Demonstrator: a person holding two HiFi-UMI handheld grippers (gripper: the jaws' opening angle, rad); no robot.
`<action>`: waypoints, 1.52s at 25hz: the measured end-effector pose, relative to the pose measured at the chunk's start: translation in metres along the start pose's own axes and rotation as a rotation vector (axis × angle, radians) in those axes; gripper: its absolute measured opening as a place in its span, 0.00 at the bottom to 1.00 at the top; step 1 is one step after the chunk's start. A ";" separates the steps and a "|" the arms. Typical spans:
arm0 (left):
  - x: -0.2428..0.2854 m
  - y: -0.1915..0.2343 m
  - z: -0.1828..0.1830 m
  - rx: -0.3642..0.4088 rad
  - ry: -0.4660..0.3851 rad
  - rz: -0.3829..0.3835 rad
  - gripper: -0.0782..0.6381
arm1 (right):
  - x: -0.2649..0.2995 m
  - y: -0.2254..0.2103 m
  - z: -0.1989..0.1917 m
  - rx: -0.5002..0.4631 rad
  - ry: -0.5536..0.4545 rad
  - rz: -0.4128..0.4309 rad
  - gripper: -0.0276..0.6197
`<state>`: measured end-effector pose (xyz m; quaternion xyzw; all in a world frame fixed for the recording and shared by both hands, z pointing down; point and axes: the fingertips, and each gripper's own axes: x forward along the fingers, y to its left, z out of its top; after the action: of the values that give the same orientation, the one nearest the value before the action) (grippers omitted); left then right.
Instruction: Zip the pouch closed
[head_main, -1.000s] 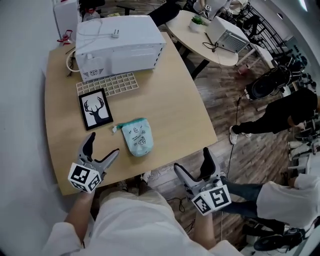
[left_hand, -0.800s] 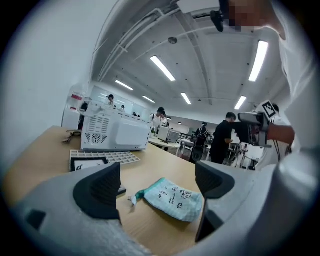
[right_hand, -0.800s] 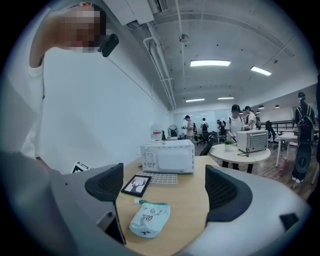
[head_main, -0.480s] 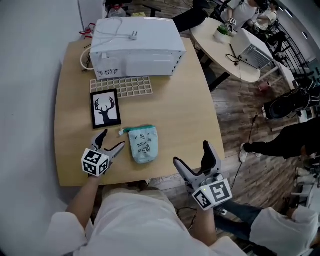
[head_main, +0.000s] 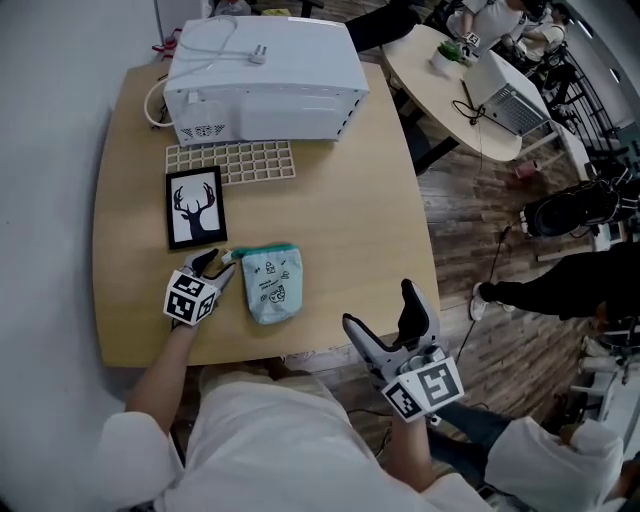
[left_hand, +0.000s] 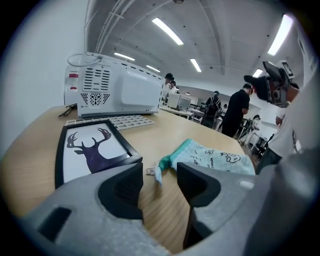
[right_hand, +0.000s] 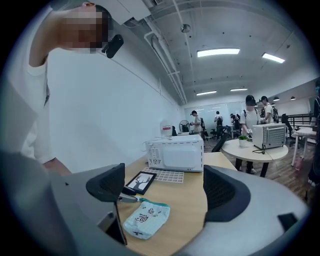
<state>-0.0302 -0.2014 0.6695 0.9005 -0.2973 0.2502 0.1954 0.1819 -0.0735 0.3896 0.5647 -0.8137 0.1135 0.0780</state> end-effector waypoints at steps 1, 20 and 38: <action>0.005 0.001 -0.003 0.008 0.029 -0.001 0.41 | 0.001 -0.001 -0.001 -0.001 0.004 0.001 0.78; -0.052 -0.044 0.072 0.397 -0.154 -0.083 0.15 | 0.039 0.032 0.002 0.039 -0.007 0.343 0.55; -0.155 -0.147 0.180 0.425 -0.440 -0.561 0.15 | 0.061 0.095 0.020 -0.136 0.066 0.799 0.34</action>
<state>0.0151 -0.1139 0.4085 0.9989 -0.0168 0.0445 -0.0023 0.0720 -0.1019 0.3769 0.1938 -0.9718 0.0987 0.0910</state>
